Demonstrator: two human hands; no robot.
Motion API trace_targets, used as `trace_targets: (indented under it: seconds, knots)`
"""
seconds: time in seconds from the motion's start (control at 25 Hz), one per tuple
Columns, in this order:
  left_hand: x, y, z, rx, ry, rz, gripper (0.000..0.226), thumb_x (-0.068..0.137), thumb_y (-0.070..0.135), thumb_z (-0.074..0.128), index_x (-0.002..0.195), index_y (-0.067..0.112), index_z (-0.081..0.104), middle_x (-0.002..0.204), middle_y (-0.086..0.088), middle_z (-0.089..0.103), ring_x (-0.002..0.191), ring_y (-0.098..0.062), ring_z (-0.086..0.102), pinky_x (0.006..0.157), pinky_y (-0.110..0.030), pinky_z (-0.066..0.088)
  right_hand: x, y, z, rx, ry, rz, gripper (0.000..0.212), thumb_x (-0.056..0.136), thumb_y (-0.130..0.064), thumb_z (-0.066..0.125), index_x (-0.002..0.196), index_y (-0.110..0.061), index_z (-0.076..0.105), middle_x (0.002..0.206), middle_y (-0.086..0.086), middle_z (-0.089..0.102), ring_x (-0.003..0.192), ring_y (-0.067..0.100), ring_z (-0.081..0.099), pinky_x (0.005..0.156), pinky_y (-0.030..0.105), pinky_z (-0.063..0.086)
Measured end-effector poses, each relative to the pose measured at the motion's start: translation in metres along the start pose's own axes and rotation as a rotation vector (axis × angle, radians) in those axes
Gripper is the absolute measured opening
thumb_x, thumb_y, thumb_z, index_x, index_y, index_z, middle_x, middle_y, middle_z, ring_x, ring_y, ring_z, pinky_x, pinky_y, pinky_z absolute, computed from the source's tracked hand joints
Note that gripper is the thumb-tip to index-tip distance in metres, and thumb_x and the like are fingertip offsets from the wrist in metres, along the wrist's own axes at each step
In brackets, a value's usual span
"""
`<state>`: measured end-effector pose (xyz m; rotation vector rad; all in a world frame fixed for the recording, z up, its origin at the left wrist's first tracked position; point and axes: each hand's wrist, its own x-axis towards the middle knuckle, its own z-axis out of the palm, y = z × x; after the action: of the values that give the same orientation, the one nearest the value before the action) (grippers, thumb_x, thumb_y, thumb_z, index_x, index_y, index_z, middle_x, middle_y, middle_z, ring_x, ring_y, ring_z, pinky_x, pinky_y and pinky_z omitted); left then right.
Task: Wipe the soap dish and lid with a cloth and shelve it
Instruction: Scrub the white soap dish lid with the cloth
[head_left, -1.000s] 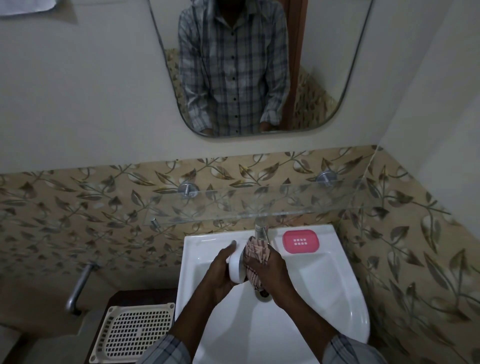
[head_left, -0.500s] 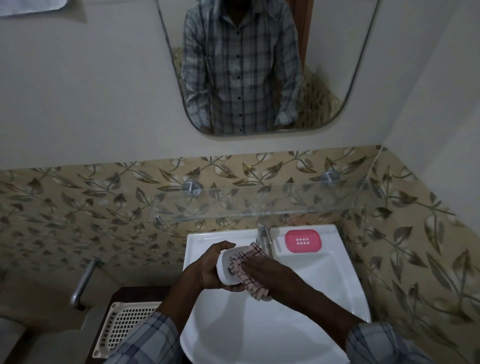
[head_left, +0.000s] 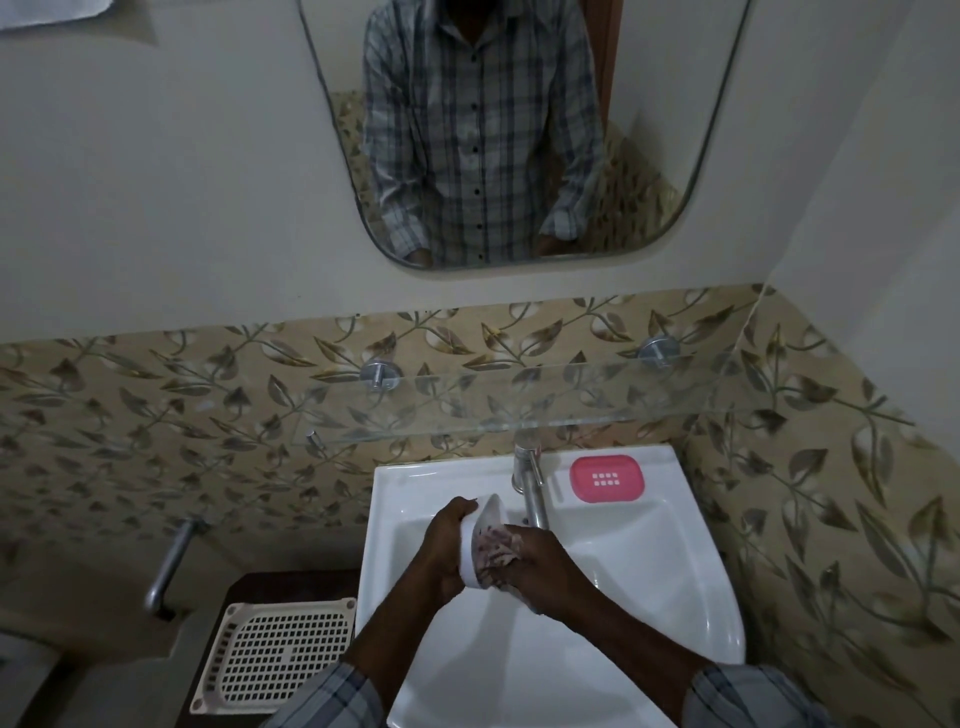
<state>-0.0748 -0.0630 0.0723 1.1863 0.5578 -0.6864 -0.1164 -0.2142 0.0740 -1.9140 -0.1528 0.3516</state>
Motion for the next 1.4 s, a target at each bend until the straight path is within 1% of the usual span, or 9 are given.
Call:
trace_targets:
  seconds: [0.12, 0.24, 0.56, 0.72, 0.88, 1.04, 1.16, 1.32, 1.4]
  knots:
    - [0.001, -0.012, 0.004, 0.075, 0.067, 0.263, 0.041, 0.090, 0.045, 0.049, 0.117, 0.021, 0.069, 0.111, -0.007, 0.075, 0.099, -0.024, 0.072, 0.082, -0.040, 0.057, 0.000, -0.011, 0.003, 0.501, 0.071, 0.258, 0.017, 0.082, -0.018, 0.064, 0.098, -0.017, 0.072, 0.091, 0.007, 0.078, 0.085, 0.019, 0.074, 0.067, 0.030, 0.060]
    - [0.001, -0.022, -0.003, 0.284, 0.053, 0.732, 0.073, 0.082, 0.069, 0.050, 0.145, 0.033, 0.045, 0.151, 0.006, 0.048, 0.138, -0.016, 0.046, 0.111, -0.041, 0.041, 0.003, -0.020, 0.003, 0.820, 0.164, 0.368, 0.018, 0.087, -0.009, 0.063, 0.104, -0.009, 0.068, 0.092, 0.018, 0.076, 0.084, 0.030, 0.072, 0.063, 0.035, 0.058]
    - [0.010, -0.034, -0.031, 0.826, 0.014, 1.088, 0.075, 0.094, 0.066, 0.031, 0.157, 0.034, 0.007, 0.164, 0.009, 0.013, 0.152, -0.016, 0.015, 0.120, -0.020, 0.017, 0.010, -0.040, -0.018, 0.947, 0.161, 0.279, 0.013, 0.079, -0.006, 0.074, 0.091, -0.011, 0.076, 0.084, 0.014, 0.077, 0.074, 0.026, 0.074, 0.059, 0.032, 0.058]
    - [0.005, -0.032, -0.026, 0.655, -0.058, 0.905, 0.082, 0.086, 0.074, 0.043, 0.154, 0.048, 0.005, 0.165, 0.018, 0.009, 0.150, -0.006, 0.019, 0.122, -0.029, 0.020, 0.016, -0.039, -0.028, 0.471, 0.221, 0.074, 0.031, 0.076, -0.007, 0.082, 0.102, -0.018, 0.071, 0.097, 0.002, 0.077, 0.091, 0.018, 0.073, 0.077, 0.032, 0.060]
    - [-0.003, 0.015, -0.019, -0.174, -0.213, 0.023, 0.124, 0.059, 0.098, 0.031, 0.140, 0.005, 0.049, 0.139, -0.035, 0.051, 0.117, -0.052, 0.058, 0.100, -0.065, 0.044, 0.018, -0.026, -0.042, -0.384, 0.097, -0.354, 0.057, 0.076, -0.013, 0.077, 0.128, -0.022, 0.055, 0.112, -0.002, 0.073, 0.101, 0.016, 0.068, 0.083, 0.025, 0.055]
    - [-0.008, 0.038, -0.001, -0.364, -0.238, -0.184, 0.092, 0.085, 0.075, 0.041, 0.128, -0.005, 0.057, 0.115, -0.034, 0.066, 0.105, -0.047, 0.063, 0.088, -0.060, 0.052, 0.014, -0.012, -0.028, -0.691, -0.019, -0.527, 0.065, 0.078, -0.006, 0.065, 0.139, -0.019, 0.046, 0.118, 0.007, 0.069, 0.101, 0.026, 0.067, 0.084, 0.029, 0.053]
    - [-0.001, 0.019, 0.014, -0.232, -0.098, 0.015, 0.065, 0.096, 0.057, 0.041, 0.113, -0.001, 0.065, 0.093, -0.022, 0.076, 0.083, -0.034, 0.075, 0.071, -0.042, 0.059, 0.016, -0.022, -0.017, -0.372, 0.074, -0.272, 0.052, 0.080, -0.015, 0.068, 0.127, -0.028, 0.050, 0.105, -0.002, 0.074, 0.091, 0.020, 0.070, 0.076, 0.026, 0.054]
    - [0.008, -0.012, 0.012, -0.130, -0.032, 0.387, 0.055, 0.100, 0.054, 0.038, 0.128, 0.015, 0.064, 0.118, -0.011, 0.073, 0.107, -0.027, 0.071, 0.075, -0.033, 0.060, 0.027, -0.029, -0.010, 0.768, 0.178, 0.310, 0.025, 0.089, -0.009, 0.068, 0.113, -0.012, 0.067, 0.103, 0.008, 0.076, 0.092, 0.025, 0.073, 0.070, 0.033, 0.060]
    - [0.007, -0.013, 0.005, -0.246, -0.080, 0.328, 0.059, 0.099, 0.055, 0.037, 0.133, 0.013, 0.060, 0.123, -0.017, 0.070, 0.112, -0.033, 0.067, 0.079, -0.038, 0.059, 0.030, -0.034, -0.017, 1.012, 0.190, 0.469, 0.020, 0.090, 0.000, 0.062, 0.109, 0.000, 0.068, 0.100, 0.021, 0.074, 0.091, 0.036, 0.071, 0.075, 0.042, 0.059]
